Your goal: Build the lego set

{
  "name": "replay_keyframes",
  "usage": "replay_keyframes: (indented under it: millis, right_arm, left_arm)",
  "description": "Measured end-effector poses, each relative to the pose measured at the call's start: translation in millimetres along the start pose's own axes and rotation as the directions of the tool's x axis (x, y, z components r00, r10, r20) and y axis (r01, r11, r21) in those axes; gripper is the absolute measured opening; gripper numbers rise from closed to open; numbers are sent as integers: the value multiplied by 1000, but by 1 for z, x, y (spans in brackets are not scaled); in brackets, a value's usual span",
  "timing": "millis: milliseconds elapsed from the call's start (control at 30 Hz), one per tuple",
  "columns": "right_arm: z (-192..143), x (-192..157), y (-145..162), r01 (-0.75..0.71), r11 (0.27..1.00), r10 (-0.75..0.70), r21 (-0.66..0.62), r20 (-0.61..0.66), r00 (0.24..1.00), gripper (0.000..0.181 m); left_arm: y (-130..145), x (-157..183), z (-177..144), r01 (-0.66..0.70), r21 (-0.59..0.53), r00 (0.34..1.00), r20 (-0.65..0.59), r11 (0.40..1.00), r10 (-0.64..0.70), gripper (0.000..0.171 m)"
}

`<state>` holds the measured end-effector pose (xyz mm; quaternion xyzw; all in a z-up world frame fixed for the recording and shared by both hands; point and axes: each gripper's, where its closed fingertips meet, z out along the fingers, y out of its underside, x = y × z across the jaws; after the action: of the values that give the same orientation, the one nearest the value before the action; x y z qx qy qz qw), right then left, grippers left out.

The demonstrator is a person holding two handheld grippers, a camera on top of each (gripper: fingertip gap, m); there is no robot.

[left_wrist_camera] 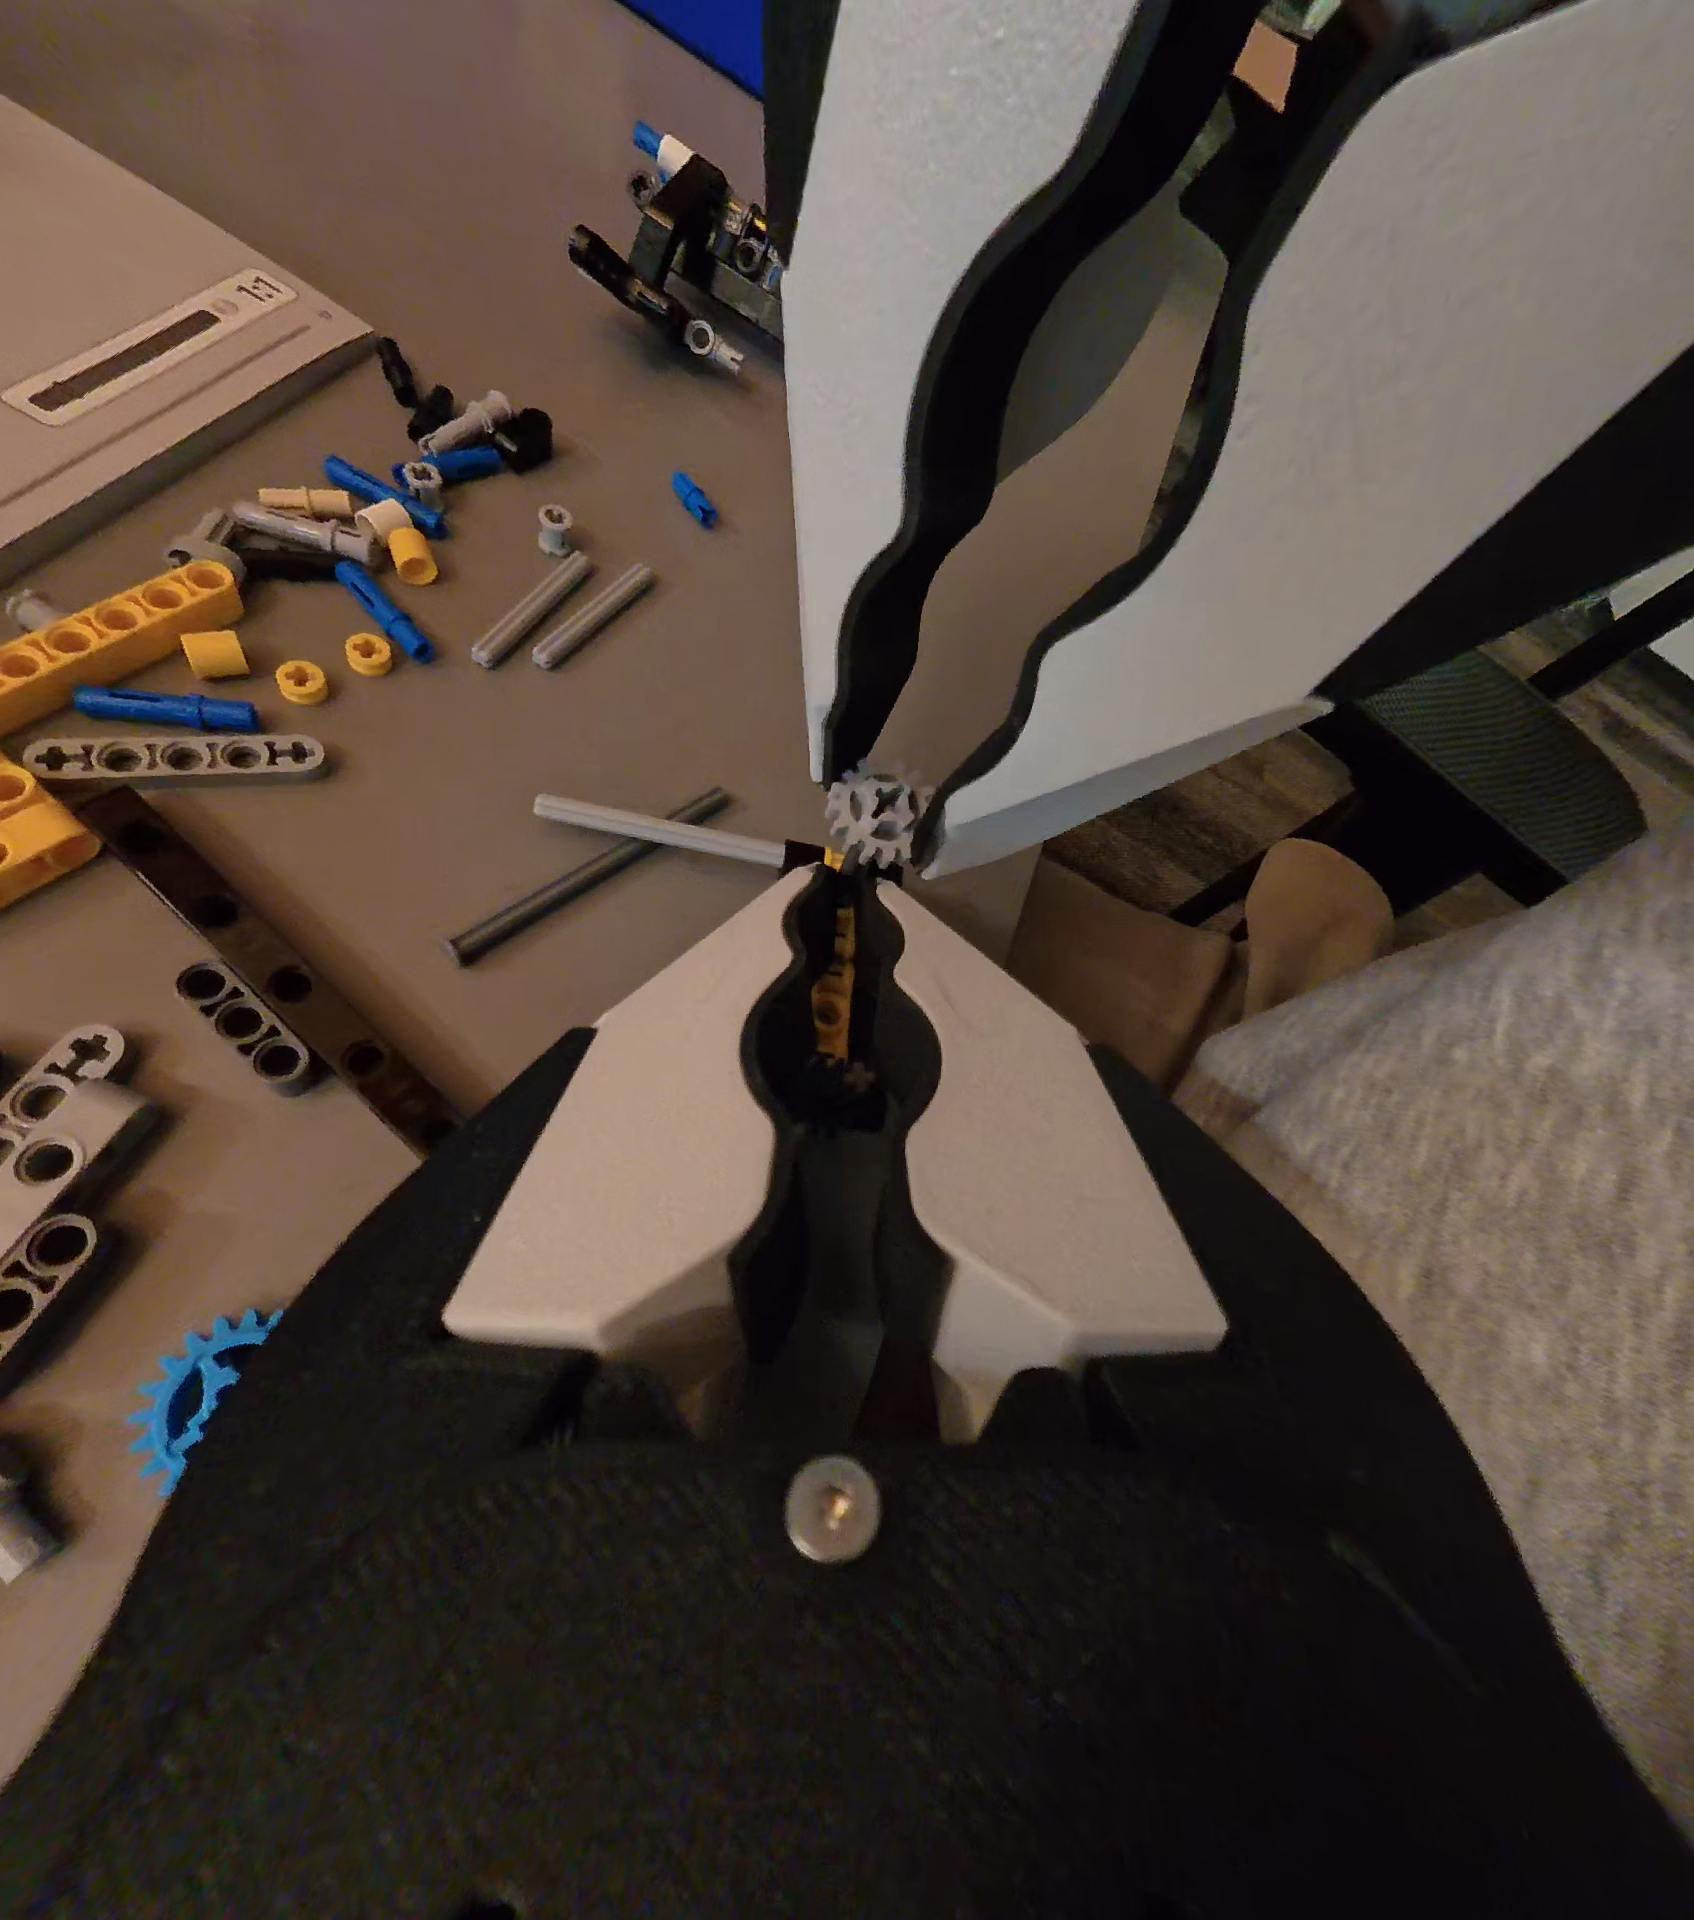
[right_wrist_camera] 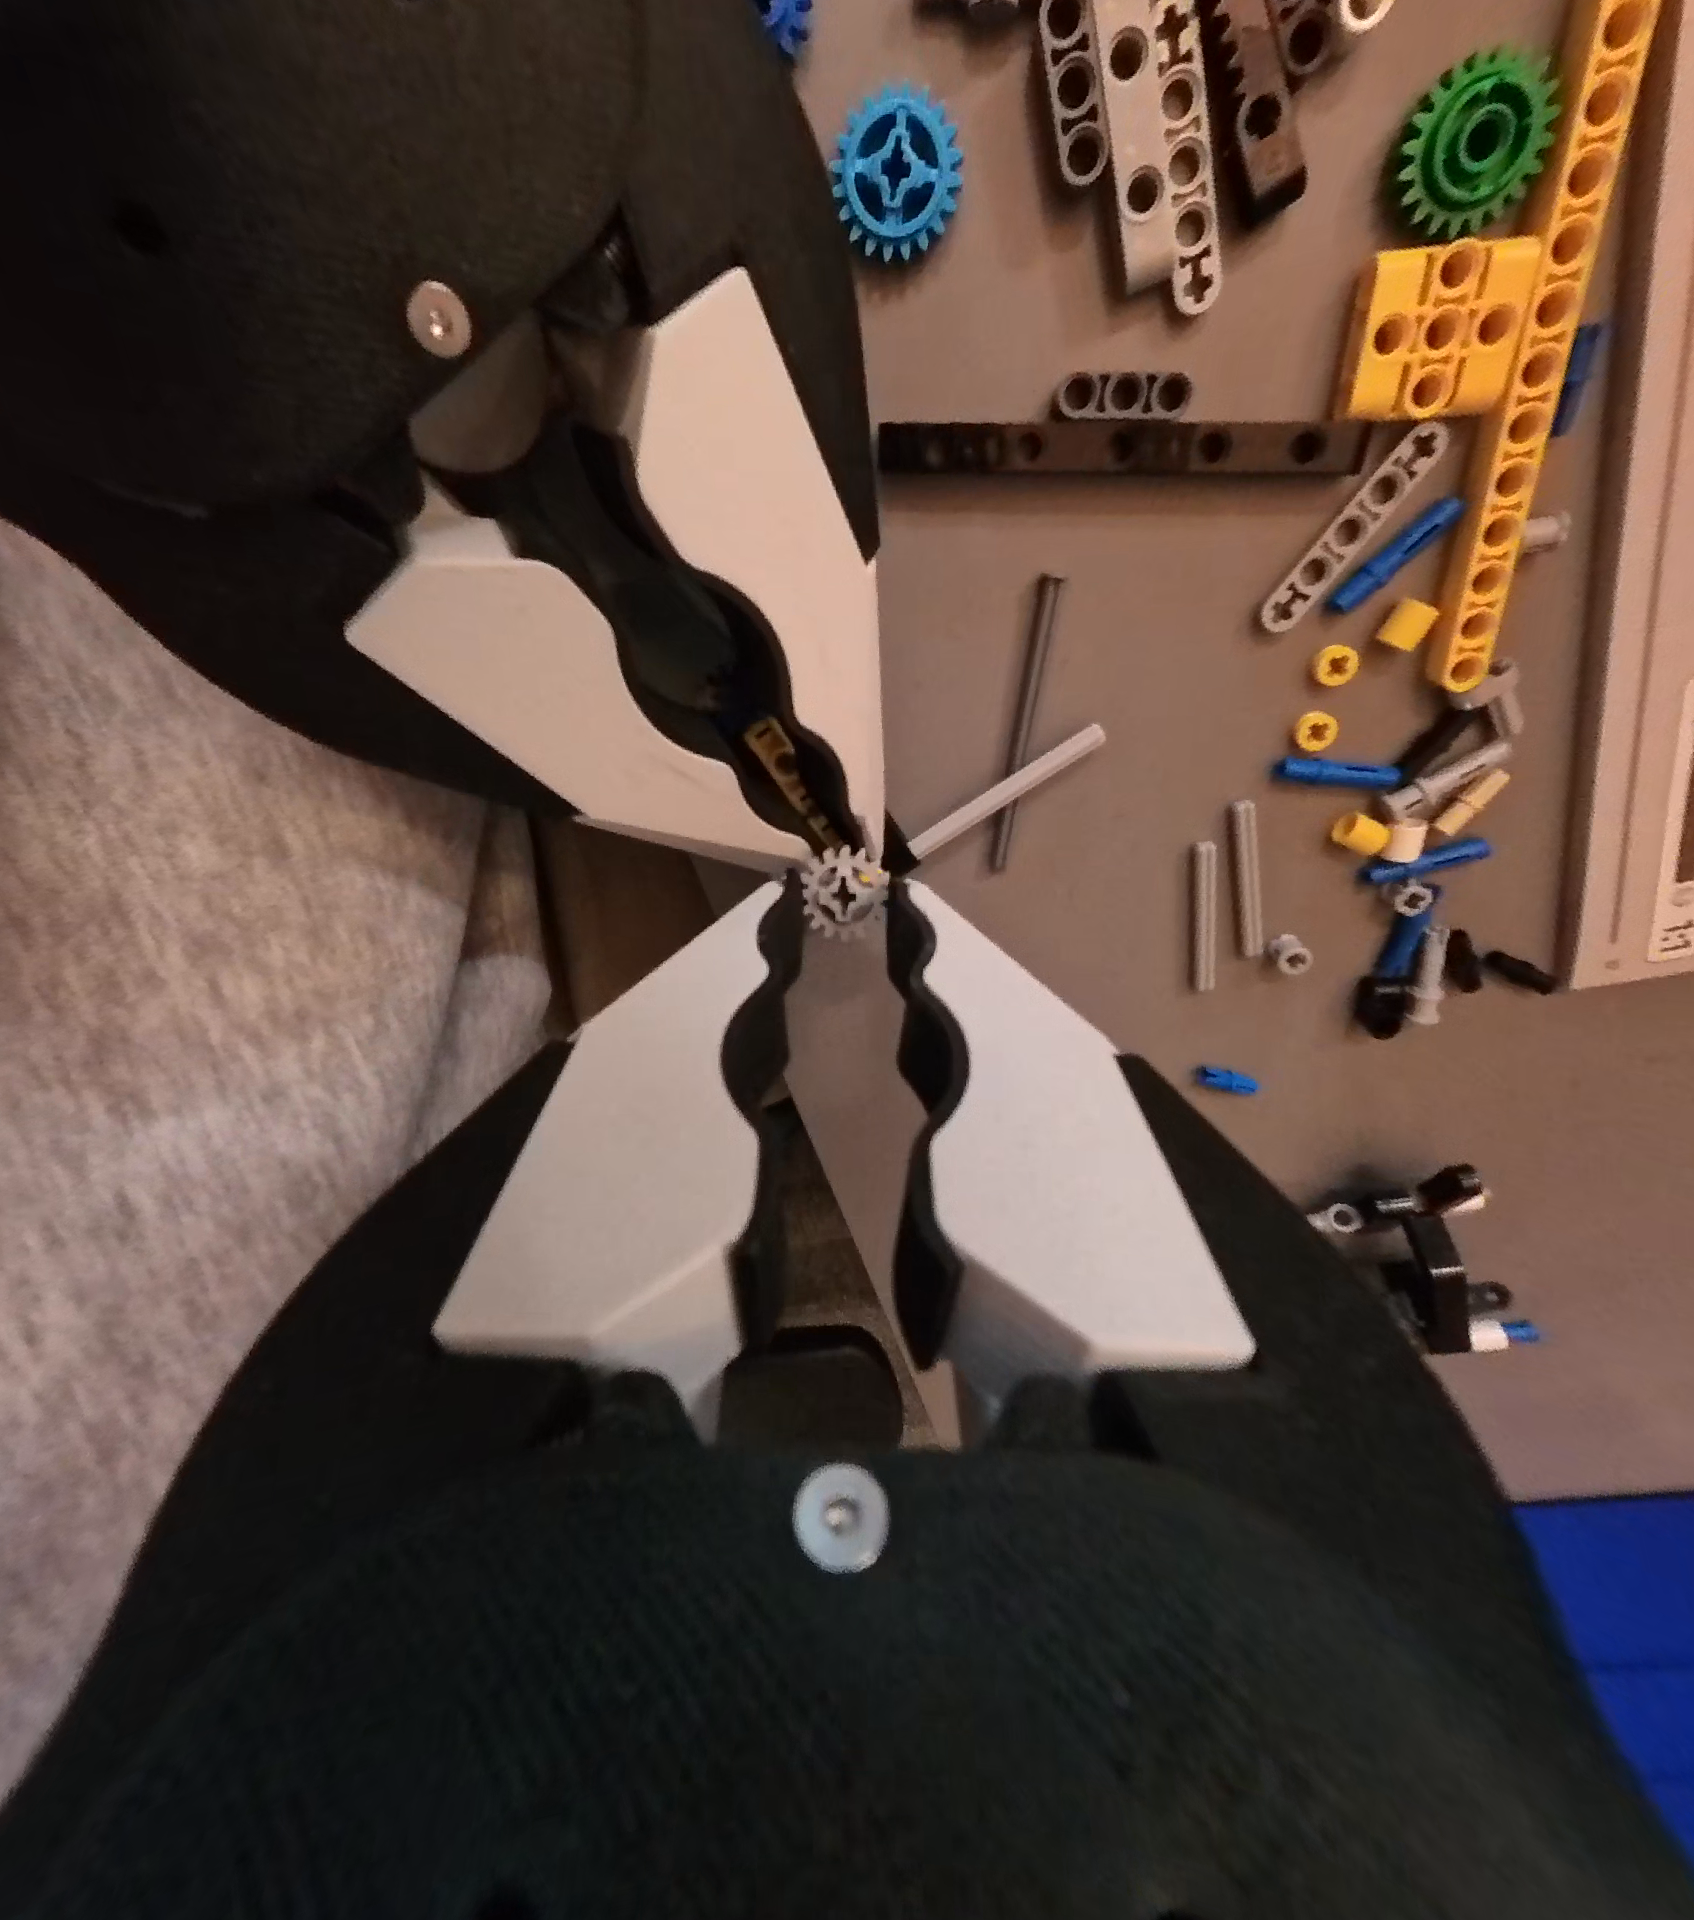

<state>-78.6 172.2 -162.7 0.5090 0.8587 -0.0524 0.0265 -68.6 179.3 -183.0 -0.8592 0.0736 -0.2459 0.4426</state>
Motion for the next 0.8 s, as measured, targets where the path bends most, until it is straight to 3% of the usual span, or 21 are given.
replay_keyframes:
  millis: [800]
  right_arm:
    - [1, 0, -1, -7, 1000, 8, -22, 30, 1000, 15]
  left_arm:
    - [-1, 0, 0, 6, 2, 1000, -1, 1000, -6, 3]
